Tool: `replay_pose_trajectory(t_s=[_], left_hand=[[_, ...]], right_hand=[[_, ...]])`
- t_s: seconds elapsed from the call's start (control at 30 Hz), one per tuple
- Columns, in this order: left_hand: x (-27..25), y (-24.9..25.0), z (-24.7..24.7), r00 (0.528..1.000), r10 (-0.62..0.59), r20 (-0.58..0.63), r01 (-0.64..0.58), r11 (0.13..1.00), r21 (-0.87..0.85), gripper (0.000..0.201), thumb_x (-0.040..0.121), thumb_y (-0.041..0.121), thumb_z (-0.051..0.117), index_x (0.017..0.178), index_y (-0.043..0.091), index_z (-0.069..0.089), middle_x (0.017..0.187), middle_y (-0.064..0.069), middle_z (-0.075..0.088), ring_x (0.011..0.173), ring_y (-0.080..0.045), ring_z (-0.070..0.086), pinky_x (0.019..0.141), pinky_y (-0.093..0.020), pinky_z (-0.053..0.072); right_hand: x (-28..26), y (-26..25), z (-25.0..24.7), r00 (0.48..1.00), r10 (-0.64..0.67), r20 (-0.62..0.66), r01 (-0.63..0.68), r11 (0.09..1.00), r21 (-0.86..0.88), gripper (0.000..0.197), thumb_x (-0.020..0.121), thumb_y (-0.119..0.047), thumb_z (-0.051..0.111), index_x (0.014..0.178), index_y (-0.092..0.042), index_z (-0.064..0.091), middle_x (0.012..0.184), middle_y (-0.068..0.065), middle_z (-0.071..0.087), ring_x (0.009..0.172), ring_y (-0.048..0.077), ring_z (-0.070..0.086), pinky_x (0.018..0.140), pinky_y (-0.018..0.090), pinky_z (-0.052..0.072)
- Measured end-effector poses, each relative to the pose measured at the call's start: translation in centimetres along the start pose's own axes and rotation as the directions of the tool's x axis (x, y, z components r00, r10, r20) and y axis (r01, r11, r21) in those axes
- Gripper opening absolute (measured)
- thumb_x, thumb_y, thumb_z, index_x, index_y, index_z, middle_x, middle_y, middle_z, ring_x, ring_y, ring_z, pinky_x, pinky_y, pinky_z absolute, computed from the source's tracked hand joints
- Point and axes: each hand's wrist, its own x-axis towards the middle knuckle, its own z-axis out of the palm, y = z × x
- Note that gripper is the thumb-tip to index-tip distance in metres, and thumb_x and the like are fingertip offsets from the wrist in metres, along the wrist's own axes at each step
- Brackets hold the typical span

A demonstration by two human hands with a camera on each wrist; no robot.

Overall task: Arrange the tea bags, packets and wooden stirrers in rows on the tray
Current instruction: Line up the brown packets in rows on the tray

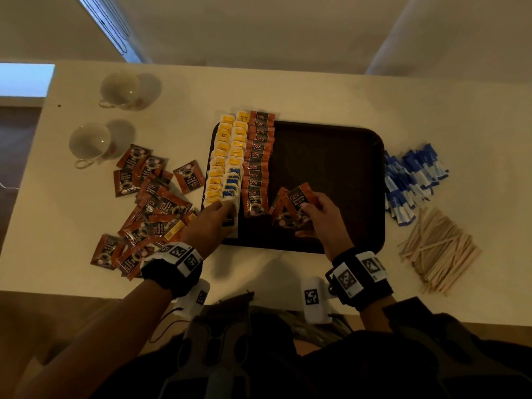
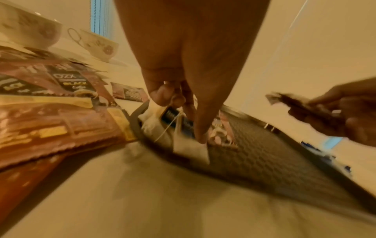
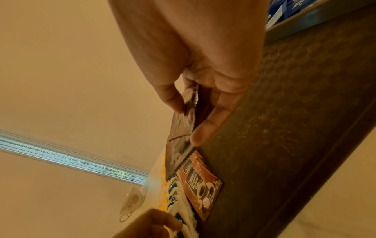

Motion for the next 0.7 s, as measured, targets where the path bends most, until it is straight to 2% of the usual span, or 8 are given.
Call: replay_pose_trajectory(t_s=[0.13,0.23,0.3,0.37,0.43,0.5,0.6,0.7], left_hand=[[0.8,2.3,-1.3,0.996,0.072,-0.058,-0.086,0.955,-0.285,0.023,0.087,0.029,0.062,0.105,0.017,0.058,0.102,0.004,0.054,0.087,-0.009,0.052,0.069,-0.016,0.040],[1.5,4.4,-1.8,0.986,0.130,0.107,-0.051,0.833,-0.550,0.026,0.092,0.030,0.054,0.113,0.015,0.057,0.104,0.004,0.057,0.090,-0.008,0.058,0.073,-0.026,0.054],[1.8,5.1,-1.8,0.972,0.159,0.170,-0.012,0.763,-0.646,0.023,0.093,0.024,0.053,0.112,0.011,0.058,0.102,0.004,0.059,0.088,-0.009,0.062,0.068,-0.028,0.056],[2.1,5.4,-1.7,0.974,0.141,0.177,0.019,0.728,-0.686,0.014,0.092,0.018,0.056,0.103,0.010,0.061,0.097,0.000,0.063,0.082,-0.012,0.065,0.062,-0.025,0.056],[2.2,5.5,-1.5,0.981,0.087,0.173,0.066,0.693,-0.718,0.000,0.088,0.014,0.061,0.088,0.014,0.060,0.088,-0.002,0.066,0.072,-0.008,0.066,0.057,-0.021,0.054],[2.2,5.5,-1.1,0.986,0.033,0.162,0.098,0.672,-0.734,0.012,0.085,0.012,0.065,0.078,0.017,0.057,0.078,-0.001,0.066,0.063,-0.005,0.065,0.050,-0.017,0.050],[2.2,5.4,-0.7,0.989,0.010,0.147,0.099,0.695,-0.712,0.010,0.085,0.015,0.066,0.079,0.012,0.059,0.075,-0.003,0.066,0.059,-0.005,0.063,0.046,-0.016,0.047],[2.1,4.9,-0.9,0.992,0.034,0.122,0.062,0.711,-0.700,0.010,0.090,0.014,0.059,0.080,0.012,0.059,0.078,-0.003,0.063,0.059,-0.001,0.060,0.045,-0.016,0.046]], right_hand=[[-0.1,0.1,0.3,0.999,-0.003,0.043,0.003,1.000,-0.003,0.019,0.097,-0.012,0.047,0.116,-0.014,0.049,0.113,0.006,0.055,0.092,0.020,0.061,0.056,0.026,0.058],[-0.2,0.1,0.7,0.997,-0.013,0.080,0.014,1.000,-0.007,0.020,0.097,-0.013,0.048,0.117,-0.013,0.049,0.111,0.004,0.055,0.090,0.017,0.061,0.060,0.028,0.059],[-0.2,0.1,0.9,0.996,-0.024,0.090,0.025,1.000,-0.012,0.019,0.097,-0.013,0.048,0.116,-0.013,0.050,0.109,0.002,0.055,0.088,0.014,0.061,0.059,0.028,0.059],[-0.2,0.4,0.9,0.996,-0.031,0.080,0.032,0.999,-0.012,0.021,0.096,-0.012,0.048,0.117,-0.011,0.050,0.110,0.003,0.055,0.088,0.014,0.061,0.058,0.027,0.059],[-0.2,0.6,0.8,0.997,-0.035,0.071,0.036,0.999,-0.016,0.023,0.096,-0.011,0.049,0.118,-0.010,0.050,0.111,0.004,0.055,0.089,0.014,0.060,0.057,0.027,0.059],[-0.2,0.9,0.8,0.997,-0.032,0.073,0.034,0.999,-0.022,0.023,0.095,-0.011,0.049,0.119,-0.011,0.050,0.112,0.004,0.053,0.094,0.018,0.060,0.057,0.027,0.059],[0.0,1.4,0.8,0.998,-0.022,0.052,0.025,0.998,-0.058,0.023,0.094,-0.010,0.052,0.117,-0.011,0.051,0.115,0.006,0.053,0.103,0.024,0.059,0.060,0.029,0.059],[0.3,1.8,0.5,0.999,-0.032,0.002,0.032,0.996,-0.079,0.019,0.093,-0.010,0.054,0.111,-0.013,0.052,0.115,0.007,0.055,0.099,0.021,0.060,0.060,0.027,0.059]])
